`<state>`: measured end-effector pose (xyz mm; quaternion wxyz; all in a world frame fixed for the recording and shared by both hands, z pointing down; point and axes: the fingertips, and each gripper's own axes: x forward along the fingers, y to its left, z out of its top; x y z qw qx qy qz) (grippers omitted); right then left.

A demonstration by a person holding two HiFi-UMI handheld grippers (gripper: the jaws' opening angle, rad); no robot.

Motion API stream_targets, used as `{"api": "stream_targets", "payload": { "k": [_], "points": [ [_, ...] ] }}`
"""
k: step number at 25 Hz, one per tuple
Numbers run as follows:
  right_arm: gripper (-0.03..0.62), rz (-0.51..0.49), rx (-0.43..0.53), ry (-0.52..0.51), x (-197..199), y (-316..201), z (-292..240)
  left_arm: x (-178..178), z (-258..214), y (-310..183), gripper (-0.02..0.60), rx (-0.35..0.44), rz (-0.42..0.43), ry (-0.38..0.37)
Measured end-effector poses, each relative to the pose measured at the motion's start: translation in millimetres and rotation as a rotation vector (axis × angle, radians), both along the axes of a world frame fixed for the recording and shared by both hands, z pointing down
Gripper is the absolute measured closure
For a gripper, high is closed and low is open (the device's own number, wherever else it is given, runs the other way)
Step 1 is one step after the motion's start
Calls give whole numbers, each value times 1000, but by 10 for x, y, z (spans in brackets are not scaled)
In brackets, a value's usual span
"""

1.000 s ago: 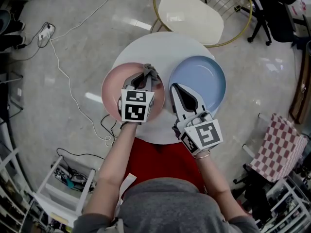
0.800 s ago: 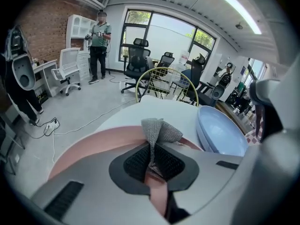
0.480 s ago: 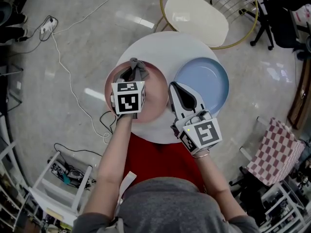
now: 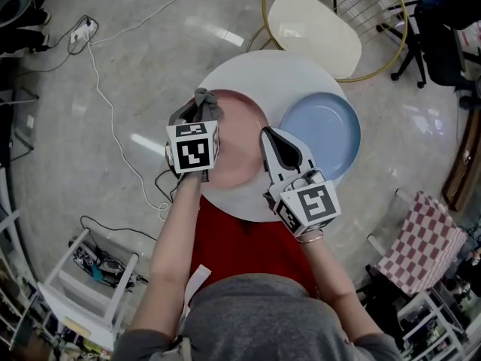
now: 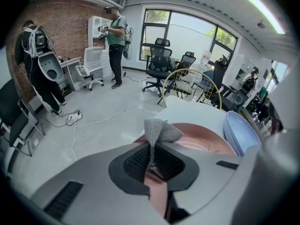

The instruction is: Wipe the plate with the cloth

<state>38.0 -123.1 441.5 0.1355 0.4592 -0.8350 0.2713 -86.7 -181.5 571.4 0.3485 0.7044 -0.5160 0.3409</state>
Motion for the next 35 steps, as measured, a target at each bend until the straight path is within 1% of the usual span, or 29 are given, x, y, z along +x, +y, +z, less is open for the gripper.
{"api": "stream_targets", "payload": {
  "k": [7,11,17,20,24,26,30,33,35],
  "points": [
    [565,-15,-3,8,-175,56,11,-229,-43,62,546,-1,-18,-19],
    [565,2,-8,17,-228,69,-16,-347,-82,114,546,-5,-30,-28],
    [565,2,-2,34,-286,122,-25,-535,-155,230,546,12,-51,-34],
    [565,9,3,46,-285,164,-32,-617,-175,315,546,15,-59,-31],
    [565,39,13,54,-219,223,-52,-655,-248,424,546,25,-64,0],
    [565,58,18,58,-171,266,-68,-622,-315,476,546,36,-43,19],
    [565,94,26,72,-85,353,-91,-442,-421,542,546,55,32,64],
    [565,138,28,77,49,397,-102,-171,-449,560,546,57,99,116],
    [565,167,30,80,145,423,-117,50,-446,582,546,52,158,144]
  ]
}}
